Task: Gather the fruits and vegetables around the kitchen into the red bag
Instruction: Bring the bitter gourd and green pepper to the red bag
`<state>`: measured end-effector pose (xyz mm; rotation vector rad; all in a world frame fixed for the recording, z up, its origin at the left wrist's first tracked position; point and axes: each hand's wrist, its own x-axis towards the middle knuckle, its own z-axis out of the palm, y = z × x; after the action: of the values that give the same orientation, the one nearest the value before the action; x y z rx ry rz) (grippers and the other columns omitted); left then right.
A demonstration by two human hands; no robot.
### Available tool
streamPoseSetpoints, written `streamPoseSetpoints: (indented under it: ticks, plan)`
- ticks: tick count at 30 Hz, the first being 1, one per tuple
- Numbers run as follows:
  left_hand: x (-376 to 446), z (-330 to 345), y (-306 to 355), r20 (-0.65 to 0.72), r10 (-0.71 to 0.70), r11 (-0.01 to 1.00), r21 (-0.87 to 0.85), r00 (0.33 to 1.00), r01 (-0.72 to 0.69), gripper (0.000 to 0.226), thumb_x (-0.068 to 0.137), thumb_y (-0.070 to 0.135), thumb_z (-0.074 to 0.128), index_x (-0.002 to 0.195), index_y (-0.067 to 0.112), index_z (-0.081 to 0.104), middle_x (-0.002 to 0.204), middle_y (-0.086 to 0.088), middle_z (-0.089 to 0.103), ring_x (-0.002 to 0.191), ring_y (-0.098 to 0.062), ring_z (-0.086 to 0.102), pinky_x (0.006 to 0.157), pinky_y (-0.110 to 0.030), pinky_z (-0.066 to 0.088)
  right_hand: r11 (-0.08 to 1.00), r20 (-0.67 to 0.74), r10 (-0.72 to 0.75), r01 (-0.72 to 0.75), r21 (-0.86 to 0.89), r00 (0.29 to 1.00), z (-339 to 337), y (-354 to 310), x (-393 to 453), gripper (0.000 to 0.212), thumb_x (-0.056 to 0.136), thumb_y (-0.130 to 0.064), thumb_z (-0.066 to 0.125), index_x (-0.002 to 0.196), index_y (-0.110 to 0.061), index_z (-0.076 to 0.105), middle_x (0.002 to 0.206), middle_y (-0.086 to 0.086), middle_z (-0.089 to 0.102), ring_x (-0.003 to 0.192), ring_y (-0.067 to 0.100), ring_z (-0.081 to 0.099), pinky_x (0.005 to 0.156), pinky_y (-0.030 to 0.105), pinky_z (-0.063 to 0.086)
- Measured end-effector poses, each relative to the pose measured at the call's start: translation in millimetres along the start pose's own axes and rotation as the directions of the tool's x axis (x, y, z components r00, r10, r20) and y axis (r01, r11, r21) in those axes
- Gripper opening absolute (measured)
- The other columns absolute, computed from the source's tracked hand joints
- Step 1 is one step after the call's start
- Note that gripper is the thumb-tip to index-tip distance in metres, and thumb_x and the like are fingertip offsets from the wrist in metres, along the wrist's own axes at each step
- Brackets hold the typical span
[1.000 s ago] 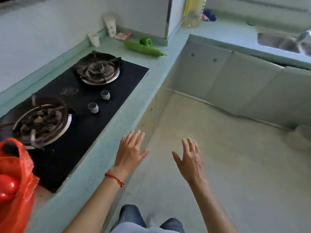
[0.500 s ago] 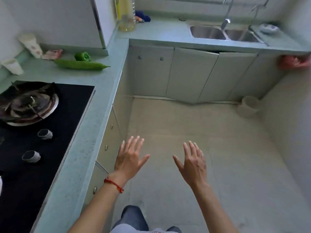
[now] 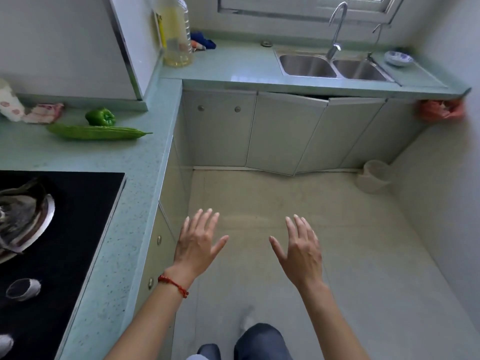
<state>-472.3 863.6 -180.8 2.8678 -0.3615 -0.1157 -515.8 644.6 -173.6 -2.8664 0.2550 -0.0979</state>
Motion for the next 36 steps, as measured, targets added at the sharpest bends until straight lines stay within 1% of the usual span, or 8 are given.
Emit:
streamPoseSetpoints:
  ticks: [7, 14, 18, 21, 23, 28, 30, 36]
  plan:
    - [111, 4, -1, -0.024, -0.041, 0.999, -0.011, 0.999, 0.04, 0.073, 0.089, 0.06, 0.014, 0.12, 0.009, 0.057, 0.121, -0.012, 0.063, 0.114, -0.032, 0.058, 0.091, -0.052, 0.046, 0.998, 0.003, -0.066, 0.066, -0.001, 0.998, 12, 12, 119, 0.079, 0.091, -0.06, 0.011, 0.118, -0.004, 0.059, 0.121, 0.018, 0.062, 0.115, 0.032, 0.059, 0.091, 0.044, 0.05]
    - [225, -12, 3, -0.019, -0.129, 0.991, -0.025, 0.991, 0.129, 0.077, 0.09, 0.06, 0.008, 0.118, 0.01, 0.059, 0.118, -0.01, 0.065, 0.111, -0.03, 0.06, 0.088, -0.051, 0.048, 0.984, 0.003, -0.179, 0.179, 0.007, 0.984, 8, 17, 252, 0.076, 0.092, -0.059, 0.012, 0.116, -0.006, 0.061, 0.119, 0.016, 0.064, 0.113, 0.03, 0.06, 0.091, 0.039, 0.05]
    - [278, -21, 1, -0.027, -0.152, 0.988, -0.009, 0.988, 0.152, 0.078, 0.09, 0.059, 0.007, 0.115, 0.011, 0.062, 0.115, -0.009, 0.067, 0.108, -0.028, 0.062, 0.085, -0.05, 0.05, 0.979, 0.008, -0.205, 0.204, 0.021, 0.979, 10, 14, 316, 0.076, 0.092, -0.06, 0.012, 0.118, -0.006, 0.059, 0.122, 0.015, 0.063, 0.115, 0.029, 0.059, 0.095, 0.036, 0.046]
    - [312, -27, -6, -0.025, -0.169, 0.986, -0.009, 0.985, 0.169, 0.078, 0.09, 0.059, 0.007, 0.115, 0.01, 0.062, 0.115, -0.009, 0.067, 0.108, -0.028, 0.063, 0.084, -0.05, 0.05, 0.976, 0.02, -0.215, 0.215, 0.026, 0.976, 13, 8, 357, 0.076, 0.091, -0.061, 0.012, 0.12, -0.006, 0.057, 0.124, 0.016, 0.061, 0.117, 0.03, 0.057, 0.1, 0.032, 0.032]
    - [337, -29, -15, -0.018, -0.175, 0.985, -0.013, 0.984, 0.175, 0.078, 0.09, 0.06, 0.007, 0.115, 0.01, 0.062, 0.114, -0.009, 0.067, 0.107, -0.028, 0.063, 0.085, -0.05, 0.05, 0.976, 0.032, -0.219, 0.218, 0.024, 0.975, 17, 2, 383, 0.075, 0.092, -0.06, 0.013, 0.12, -0.006, 0.057, 0.124, 0.016, 0.061, 0.117, 0.03, 0.057, 0.1, 0.034, 0.027]
    - [404, -33, -47, -0.025, -0.199, 0.98, -0.008, 0.98, 0.199, 0.079, 0.09, 0.06, 0.006, 0.114, 0.01, 0.063, 0.113, -0.009, 0.068, 0.106, -0.028, 0.063, 0.084, -0.05, 0.051, 0.975, 0.059, -0.221, 0.22, 0.028, 0.973, 29, -23, 455, 0.074, 0.092, -0.059, 0.013, 0.119, -0.007, 0.058, 0.123, 0.014, 0.062, 0.116, 0.029, 0.058, 0.101, 0.034, 0.035]
    - [432, -36, -63, -0.033, -0.208, 0.978, -0.016, 0.978, 0.208, 0.079, 0.09, 0.06, 0.006, 0.114, 0.01, 0.062, 0.114, -0.009, 0.067, 0.107, -0.028, 0.063, 0.085, -0.05, 0.05, 0.973, 0.055, -0.228, 0.227, 0.032, 0.972, 36, -37, 487, 0.074, 0.092, -0.059, 0.014, 0.119, -0.007, 0.058, 0.122, 0.015, 0.062, 0.116, 0.03, 0.058, 0.1, 0.033, 0.032]
    - [502, -50, -118, -0.061, -0.263, 0.964, -0.045, 0.963, 0.261, 0.068, 0.085, 0.058, 0.027, 0.12, 0.008, 0.058, 0.121, -0.012, 0.064, 0.114, -0.032, 0.058, 0.092, -0.051, 0.046, 0.966, 0.07, -0.259, 0.256, 0.039, 0.963, 46, -87, 568, 0.074, 0.092, -0.059, 0.014, 0.119, -0.008, 0.058, 0.123, 0.014, 0.062, 0.117, 0.029, 0.057, 0.1, 0.033, 0.032]
